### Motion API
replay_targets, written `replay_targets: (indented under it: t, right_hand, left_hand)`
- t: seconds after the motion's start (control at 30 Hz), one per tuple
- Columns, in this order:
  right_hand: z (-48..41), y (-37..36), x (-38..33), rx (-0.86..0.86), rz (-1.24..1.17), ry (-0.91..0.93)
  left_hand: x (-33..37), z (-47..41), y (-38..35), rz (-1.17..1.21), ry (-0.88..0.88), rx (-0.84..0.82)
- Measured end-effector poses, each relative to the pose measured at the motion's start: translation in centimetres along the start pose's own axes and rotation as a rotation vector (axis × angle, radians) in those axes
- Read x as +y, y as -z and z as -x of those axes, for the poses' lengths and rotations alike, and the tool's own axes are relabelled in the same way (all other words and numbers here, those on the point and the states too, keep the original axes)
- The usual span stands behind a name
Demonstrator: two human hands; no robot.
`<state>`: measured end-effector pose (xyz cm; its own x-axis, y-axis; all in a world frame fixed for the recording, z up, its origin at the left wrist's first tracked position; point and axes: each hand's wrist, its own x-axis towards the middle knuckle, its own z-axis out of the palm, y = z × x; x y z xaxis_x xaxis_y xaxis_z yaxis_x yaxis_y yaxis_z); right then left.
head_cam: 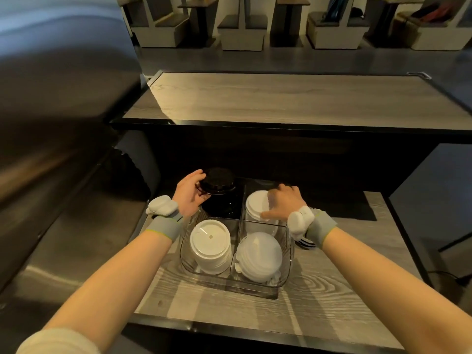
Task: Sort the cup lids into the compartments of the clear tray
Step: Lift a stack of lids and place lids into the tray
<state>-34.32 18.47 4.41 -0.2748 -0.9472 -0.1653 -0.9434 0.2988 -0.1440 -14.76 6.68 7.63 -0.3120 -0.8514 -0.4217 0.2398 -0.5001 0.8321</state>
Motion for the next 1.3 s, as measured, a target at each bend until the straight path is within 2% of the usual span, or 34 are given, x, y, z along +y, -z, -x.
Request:
replay_targets:
  t: [0.13, 0.3, 0.47, 0.6, 0.73, 0.87, 0.97, 1.07, 1.2, 1.3]
  right_hand:
    - [-0.9, -1.9, -0.2, -0.07, 0.243, 0.003]
    - [-1.8, -2.0, -0.4, -0.053, 0.243, -0.051]
    - [-2.0, -1.1, -0.5, 0.038, 0.066, -0.091]
    - [-1.7, -1.3, -1.3, 0.053, -0.031, -0.116]
    - [-1.3, -0.9, -0.9, 0.088, -0.132, -0.136]
    - [-0.4, -0.4, 0.0, 0.221, -0.299, -0.218]
    - [0.3, 0.1, 0.6, 0.318, -0.37, -0.278]
    - [1.0, 0.5, 1.8, 0.396, -0.441, -0.356]
    - [2.3, 0.0, 5.0, 0.397, -0.508, -0.522]
    - [3.3, -1.2, 8.3, 0.332, -0.609, -0.613]
  left_hand:
    - [0.3, 0.4, 0.0, -0.024, 0.026, -0.031]
    - [0.6, -0.2, 0.4, -0.242, -0.02, -0.077]
    - [0.1, -0.7, 0.5, -0.66, -0.078, -0.108]
    - [-0.9, -0.8, 0.2, -1.238, -0.274, -0.09]
    - [-1.7, -0.8, -0.1, -1.543, -0.402, -0.007]
    - [-1.5, -1.4, 0.3, -1.833, -0.516, 0.047]
    - [-1.2, -1.5, 0.2, -1.868, -0.516, 0.023]
    - [-0.7, -1.3, -0.9, -1.835, -0.603, 0.01]
    - [-0.1, 0.1, -4.6, -1.527, -0.635, -0.085]
    - [-1.0, 2.2, -9.0, -1.221, -0.504, -0.252]
